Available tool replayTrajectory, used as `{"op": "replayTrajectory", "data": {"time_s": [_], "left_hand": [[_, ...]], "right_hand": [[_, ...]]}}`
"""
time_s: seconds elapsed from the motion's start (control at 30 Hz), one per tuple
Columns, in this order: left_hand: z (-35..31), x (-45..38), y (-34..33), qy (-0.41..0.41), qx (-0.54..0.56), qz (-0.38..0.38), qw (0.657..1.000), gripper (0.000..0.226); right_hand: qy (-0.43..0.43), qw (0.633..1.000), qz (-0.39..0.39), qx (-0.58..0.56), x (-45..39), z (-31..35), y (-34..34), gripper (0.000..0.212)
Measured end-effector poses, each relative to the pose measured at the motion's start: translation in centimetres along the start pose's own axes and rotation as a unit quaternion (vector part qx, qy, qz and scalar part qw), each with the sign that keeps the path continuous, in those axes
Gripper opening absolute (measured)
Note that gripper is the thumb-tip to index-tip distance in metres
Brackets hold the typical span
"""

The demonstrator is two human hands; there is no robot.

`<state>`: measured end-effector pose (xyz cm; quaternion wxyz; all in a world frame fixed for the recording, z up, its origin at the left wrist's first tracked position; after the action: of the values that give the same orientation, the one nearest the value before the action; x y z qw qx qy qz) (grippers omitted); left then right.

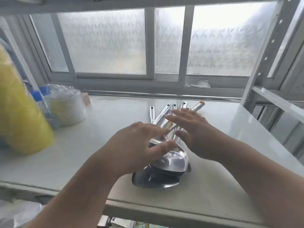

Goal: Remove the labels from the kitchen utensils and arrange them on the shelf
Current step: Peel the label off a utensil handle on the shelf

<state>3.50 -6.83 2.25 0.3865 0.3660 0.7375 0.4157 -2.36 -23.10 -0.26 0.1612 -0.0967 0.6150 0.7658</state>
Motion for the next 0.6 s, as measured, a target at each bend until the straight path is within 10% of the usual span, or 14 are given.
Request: {"op": "replayTrajectory", "data": {"time_s": [0.2, 0.6], "left_hand": [[-1.4, 0.9, -0.1, 0.022, -0.006, 0.15, 0.988, 0.036], [-13.1, -2.6, 1.5, -0.11, -0.103, -0.004, 0.989, 0.02]], "right_hand": [[0.013, 0.999, 0.028, 0.013, 0.6, 0.2, -0.7, 0.04], [0.01, 0.999, -0.038, 0.005, 7.2, 0.8, 10.3, 0.031]]}}
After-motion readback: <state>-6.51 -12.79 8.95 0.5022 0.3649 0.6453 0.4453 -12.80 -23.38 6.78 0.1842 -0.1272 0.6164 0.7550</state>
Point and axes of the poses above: each hand's wrist, its own x-axis away from the middle knuckle, its own y-axis out of the back of the hand, z = x × y, the point moved 8 cm from there along -x, towards the middle knuckle, and after that the axes turned 1 degree about z, right-handed, at the moved point
